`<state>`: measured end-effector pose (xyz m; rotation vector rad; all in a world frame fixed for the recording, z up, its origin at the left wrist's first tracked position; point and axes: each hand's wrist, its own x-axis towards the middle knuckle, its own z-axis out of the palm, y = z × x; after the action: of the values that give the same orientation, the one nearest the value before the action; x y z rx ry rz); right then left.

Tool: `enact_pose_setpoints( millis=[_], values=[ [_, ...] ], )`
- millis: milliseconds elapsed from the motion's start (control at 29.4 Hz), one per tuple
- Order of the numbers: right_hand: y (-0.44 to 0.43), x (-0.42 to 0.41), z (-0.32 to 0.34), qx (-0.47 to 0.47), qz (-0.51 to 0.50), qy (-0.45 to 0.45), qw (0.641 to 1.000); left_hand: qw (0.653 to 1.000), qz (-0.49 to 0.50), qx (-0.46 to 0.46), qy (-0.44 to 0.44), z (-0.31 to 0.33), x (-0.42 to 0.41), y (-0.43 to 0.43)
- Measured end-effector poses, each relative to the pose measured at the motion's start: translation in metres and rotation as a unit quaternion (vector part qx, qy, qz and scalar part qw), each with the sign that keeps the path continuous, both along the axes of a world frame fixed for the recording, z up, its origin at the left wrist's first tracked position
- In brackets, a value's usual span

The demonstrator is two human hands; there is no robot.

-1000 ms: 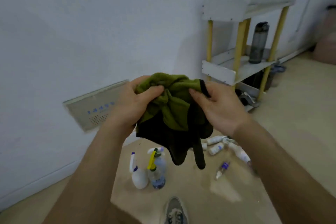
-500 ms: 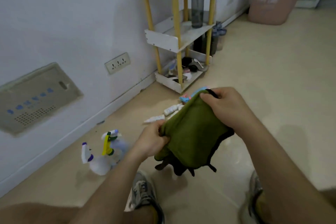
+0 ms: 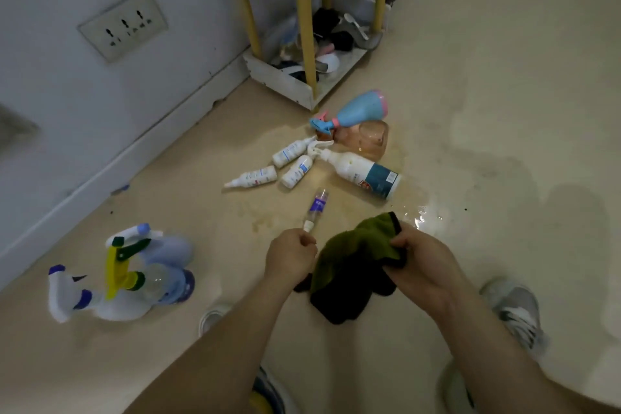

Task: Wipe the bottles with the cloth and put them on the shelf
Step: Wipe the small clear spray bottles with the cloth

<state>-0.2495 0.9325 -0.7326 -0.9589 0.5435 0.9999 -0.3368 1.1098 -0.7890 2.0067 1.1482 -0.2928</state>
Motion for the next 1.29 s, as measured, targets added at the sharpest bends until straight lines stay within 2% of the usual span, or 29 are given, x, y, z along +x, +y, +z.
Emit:
enact_pose_setpoints(
  millis=[204, 306, 408, 511, 613, 715, 783, 885, 1055, 1157, 1293],
  values=[
    [0.054, 0.033, -0.064, -0.012, 0.081, -0.041, 0.996, 0.995, -0.004, 0.096, 0.028, -0.078, 0.033, 0.03],
    [0.073, 0.04, -0.082, -0.032, 0.148, -0.051, 0.987, 0.992, 0.002, 0.112, 0.052, -0.107, 0.037, 0.037],
    [0.078, 0.036, -0.092, -0.016, 0.165, -0.043, 0.985, 0.997, 0.038, 0.052, 0.034, -0.11, 0.041, 0.039],
    [0.08, 0.033, -0.09, -0.006, 0.153, -0.056, 0.987, 0.984, 0.144, -0.088, -0.05, -0.094, 0.043, 0.032],
    [0.079, 0.037, -0.075, 0.003, 0.166, -0.103, 0.981, 0.98, 0.15, -0.099, -0.09, -0.063, 0.039, 0.02],
    [0.073, 0.036, -0.043, -0.049, 0.226, -0.188, 0.954, 0.988, 0.085, -0.055, -0.116, -0.014, 0.034, 0.007],
    [0.072, 0.032, -0.025, -0.125, 0.236, -0.258, 0.928, 0.992, 0.038, -0.016, -0.119, 0.021, 0.03, -0.007],
    [0.069, 0.016, 0.004, -0.2, 0.161, -0.344, 0.903, 0.99, 0.004, 0.053, -0.131, 0.066, 0.022, -0.03],
    [0.06, -0.006, 0.045, -0.209, 0.06, -0.385, 0.897, 0.977, -0.039, 0.137, -0.161, 0.126, 0.002, -0.063],
    [0.055, -0.003, 0.07, -0.193, 0.008, -0.364, 0.911, 0.95, -0.115, 0.231, -0.176, 0.141, -0.017, -0.089],
    [0.027, -0.045, 0.105, -0.161, 0.071, -0.401, 0.899, 0.885, -0.191, 0.368, -0.214, 0.166, -0.031, -0.099]
  ],
)
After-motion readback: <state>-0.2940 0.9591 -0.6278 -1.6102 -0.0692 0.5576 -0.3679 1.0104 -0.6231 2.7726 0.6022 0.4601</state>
